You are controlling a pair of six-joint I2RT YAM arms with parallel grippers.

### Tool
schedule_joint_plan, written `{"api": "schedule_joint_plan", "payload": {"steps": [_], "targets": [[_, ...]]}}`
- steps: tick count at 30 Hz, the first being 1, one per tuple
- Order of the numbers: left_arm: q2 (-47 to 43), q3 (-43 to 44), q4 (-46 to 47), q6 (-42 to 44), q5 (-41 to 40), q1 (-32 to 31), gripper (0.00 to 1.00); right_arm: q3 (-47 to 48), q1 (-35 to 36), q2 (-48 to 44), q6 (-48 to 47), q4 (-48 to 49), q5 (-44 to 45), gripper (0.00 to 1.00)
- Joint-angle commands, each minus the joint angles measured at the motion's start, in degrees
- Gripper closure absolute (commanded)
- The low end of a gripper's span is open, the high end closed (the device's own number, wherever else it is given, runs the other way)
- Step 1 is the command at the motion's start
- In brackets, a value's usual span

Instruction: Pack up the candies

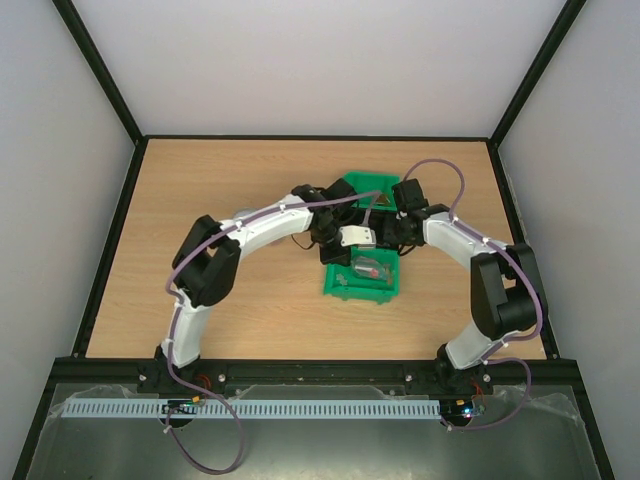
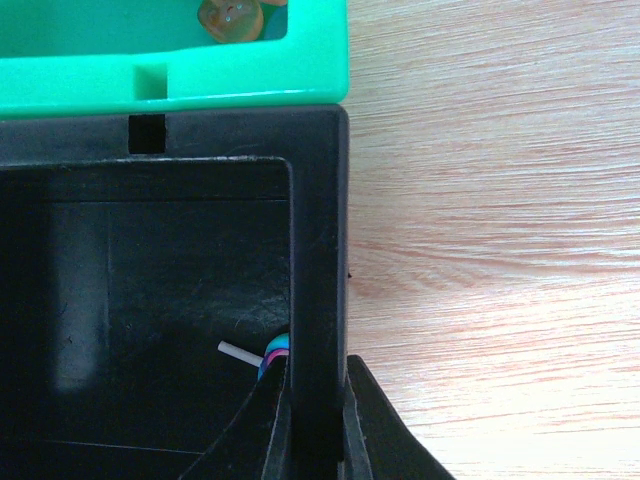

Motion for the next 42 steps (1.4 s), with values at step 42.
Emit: {"api": "schedule_joint_plan", "payload": {"steps": [42], "targets": [[-8.9,-37.2,51.7,-5.8,28.0,7.8,0.98,-7.8,-4.4,-4.9,-11.6,5.9,-9.7,0.99]]}}
